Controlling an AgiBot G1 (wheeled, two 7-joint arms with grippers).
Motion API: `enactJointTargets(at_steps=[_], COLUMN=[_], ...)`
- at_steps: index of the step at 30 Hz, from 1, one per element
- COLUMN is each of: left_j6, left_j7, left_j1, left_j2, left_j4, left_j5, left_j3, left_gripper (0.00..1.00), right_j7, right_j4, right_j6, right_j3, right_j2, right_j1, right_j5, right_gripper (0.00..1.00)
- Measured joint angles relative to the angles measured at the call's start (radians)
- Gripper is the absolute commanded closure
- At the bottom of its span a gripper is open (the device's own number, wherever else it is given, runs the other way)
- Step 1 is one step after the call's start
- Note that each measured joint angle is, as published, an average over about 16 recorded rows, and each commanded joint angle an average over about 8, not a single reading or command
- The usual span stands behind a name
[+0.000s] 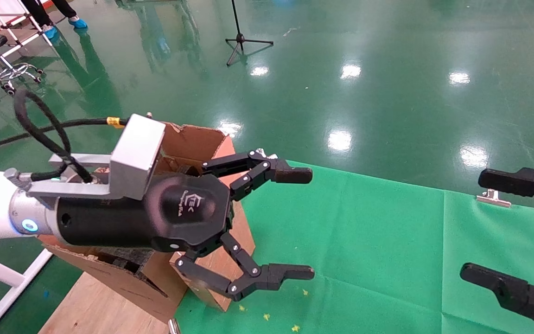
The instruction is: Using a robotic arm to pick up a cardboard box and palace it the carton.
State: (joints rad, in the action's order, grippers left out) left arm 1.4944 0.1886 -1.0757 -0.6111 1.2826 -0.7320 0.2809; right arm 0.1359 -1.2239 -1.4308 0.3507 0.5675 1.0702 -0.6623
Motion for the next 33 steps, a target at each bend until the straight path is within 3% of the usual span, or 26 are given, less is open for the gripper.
enactJointTargets(at_steps=[13, 15, 20, 22, 33], left_j6=[0.000, 0.001, 0.003, 0.002, 0.001], left_j7=[-0.001, -0.001, 0.005, 0.010, 0.046], left_j1=[0.000, -0.003, -0.025, -0.039, -0.139], left_j2=[0.001, 0.003, 0.013, 0.017, 0.046], left_j4=[0.001, 0.004, 0.014, 0.016, 0.030], left_j5=[-0.002, -0.010, -0.060, -0.087, -0.262], left_j3=[0.000, 0.003, 0.019, 0.028, 0.090], left_gripper=[0.00, 0.00, 0.00, 0.00, 0.00], right_j7=[0.000, 0.000, 0.000, 0.000, 0.000], right_j4=[0.000, 0.000, 0.000, 0.000, 0.000], right_j6=[0.000, 0.000, 0.000, 0.000, 0.000], right_j3=[0.000, 0.000, 0.000, 0.000, 0.000], right_j2=[0.000, 0.000, 0.000, 0.000, 0.000], right_j1=[0.000, 0.000, 0.000, 0.000, 0.000], right_j5=[0.000, 0.000, 0.000, 0.000, 0.000], right_gripper=[0.02, 0.19, 0.81, 0.98, 1.00])
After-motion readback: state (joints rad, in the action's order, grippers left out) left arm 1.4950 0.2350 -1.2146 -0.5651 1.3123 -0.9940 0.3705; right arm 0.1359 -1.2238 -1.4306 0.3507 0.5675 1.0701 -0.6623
